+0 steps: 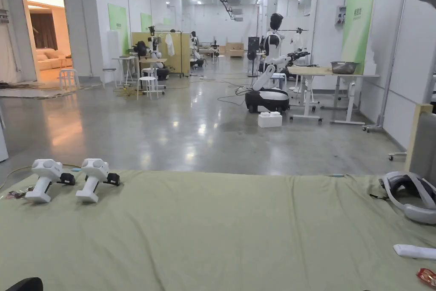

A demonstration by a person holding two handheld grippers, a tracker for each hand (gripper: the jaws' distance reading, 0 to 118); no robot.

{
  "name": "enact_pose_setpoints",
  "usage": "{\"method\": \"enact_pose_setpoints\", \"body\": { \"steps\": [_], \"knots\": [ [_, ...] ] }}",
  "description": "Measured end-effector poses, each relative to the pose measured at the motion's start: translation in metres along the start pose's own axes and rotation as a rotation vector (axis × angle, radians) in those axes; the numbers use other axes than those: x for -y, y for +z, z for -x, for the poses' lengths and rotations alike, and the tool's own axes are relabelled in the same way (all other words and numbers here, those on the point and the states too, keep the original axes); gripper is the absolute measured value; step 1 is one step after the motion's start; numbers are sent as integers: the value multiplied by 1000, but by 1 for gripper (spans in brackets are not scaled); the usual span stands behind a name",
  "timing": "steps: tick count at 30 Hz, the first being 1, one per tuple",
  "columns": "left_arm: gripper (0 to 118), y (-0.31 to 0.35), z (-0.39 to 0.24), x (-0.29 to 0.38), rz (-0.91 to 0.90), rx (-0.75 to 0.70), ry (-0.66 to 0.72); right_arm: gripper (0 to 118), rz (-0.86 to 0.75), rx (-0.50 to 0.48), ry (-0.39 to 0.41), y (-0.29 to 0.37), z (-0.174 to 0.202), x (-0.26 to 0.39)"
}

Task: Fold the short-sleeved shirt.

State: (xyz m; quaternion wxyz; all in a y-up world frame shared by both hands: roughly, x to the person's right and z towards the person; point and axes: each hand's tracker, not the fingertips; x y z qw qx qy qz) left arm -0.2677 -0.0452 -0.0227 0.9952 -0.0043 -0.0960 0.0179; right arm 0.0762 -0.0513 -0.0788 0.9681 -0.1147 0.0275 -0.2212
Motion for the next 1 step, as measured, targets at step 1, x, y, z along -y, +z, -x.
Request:
{"method": "enact_pose_setpoints", "body": {
  "steps": [1],
  "knots": [
    [118, 0, 0, 0, 1, 2, 1, 118, 32, 42, -5, -2, 0, -2]
  ]
}}
